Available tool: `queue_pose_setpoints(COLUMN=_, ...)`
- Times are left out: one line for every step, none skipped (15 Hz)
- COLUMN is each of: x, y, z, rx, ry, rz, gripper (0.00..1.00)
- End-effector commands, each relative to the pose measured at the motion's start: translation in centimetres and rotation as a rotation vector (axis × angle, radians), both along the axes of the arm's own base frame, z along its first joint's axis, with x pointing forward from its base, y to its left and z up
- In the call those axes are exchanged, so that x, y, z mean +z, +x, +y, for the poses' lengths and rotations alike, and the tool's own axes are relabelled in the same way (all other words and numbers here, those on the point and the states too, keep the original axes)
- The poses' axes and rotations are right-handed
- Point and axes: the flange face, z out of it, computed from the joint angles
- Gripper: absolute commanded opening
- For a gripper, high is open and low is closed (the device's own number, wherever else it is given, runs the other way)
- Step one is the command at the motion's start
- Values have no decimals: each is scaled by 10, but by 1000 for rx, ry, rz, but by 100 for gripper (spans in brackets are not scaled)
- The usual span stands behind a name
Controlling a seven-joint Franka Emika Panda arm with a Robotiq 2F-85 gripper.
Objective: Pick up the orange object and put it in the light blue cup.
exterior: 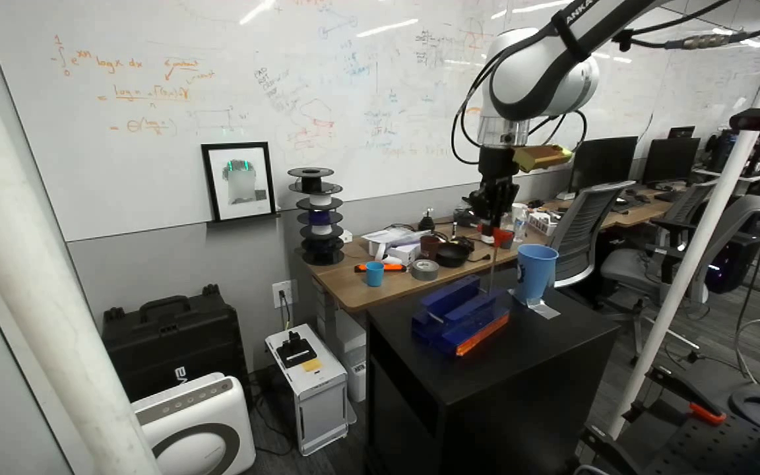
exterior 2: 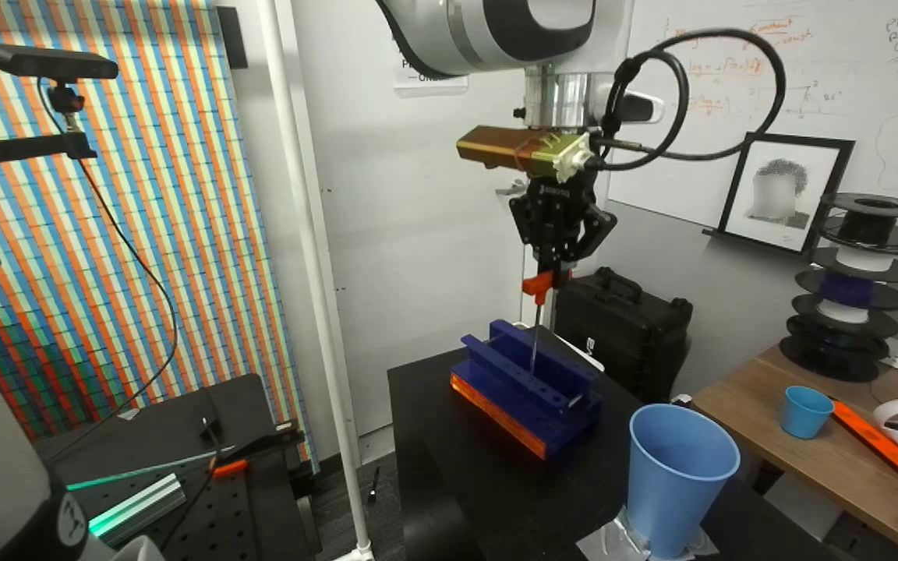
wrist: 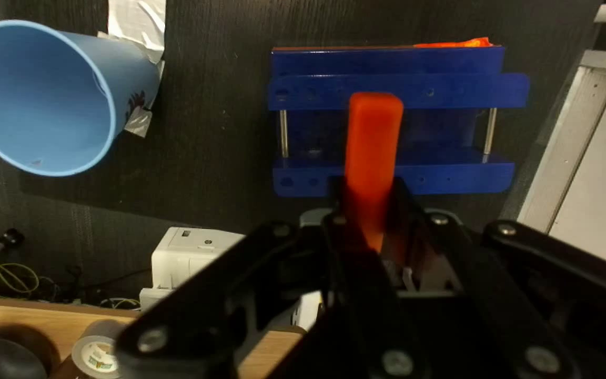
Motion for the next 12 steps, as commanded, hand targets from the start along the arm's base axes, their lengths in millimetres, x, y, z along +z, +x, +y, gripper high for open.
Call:
queue_pose_setpoints(x=61, y=-22, z=-5, rx=2, ry=15, rz=-54, gripper=15)
queue_pose_setpoints(x=76, y=-25, z=-11, rx=-8, ry=0, rz=-74, gripper=15)
queue_pose_setpoints(x=91, y=-27, z=-19, rx=-22, ry=-19, rz=-94, gripper=15)
queue_pose_setpoints(x=103, y=-27, z=-30, rx=-41, ry=-43, rz=-116, gripper=15)
queue_pose_setpoints(x=113, y=-27, z=-42, rx=-55, ry=-66, rz=-138, gripper=15)
queue_pose_setpoints(x=119, y=-24, z=-58, rx=-71, ry=-99, rz=-158, gripper=15)
queue_pose_setpoints(x=125, y=-22, z=-75, rx=-95, ry=-123, rz=-169, gripper=15)
queue_pose_setpoints(x=127, y=-19, z=-93, rx=-117, ry=-140, rz=-179, gripper=15)
queue_pose_setpoints(x=127, y=-18, z=-105, rx=-135, ry=-148, rz=-184, gripper=15)
queue_pose_setpoints(x=124, y=-15, z=-117, rx=-152, ry=-155, rz=-188, gripper=15)
queue_pose_setpoints(x=120, y=-12, z=-127, rx=-163, ry=-152, rz=-188, gripper=15)
queue_pose_setpoints(x=114, y=-9, z=-132, rx=-175, ry=-150, rz=-189, gripper=15)
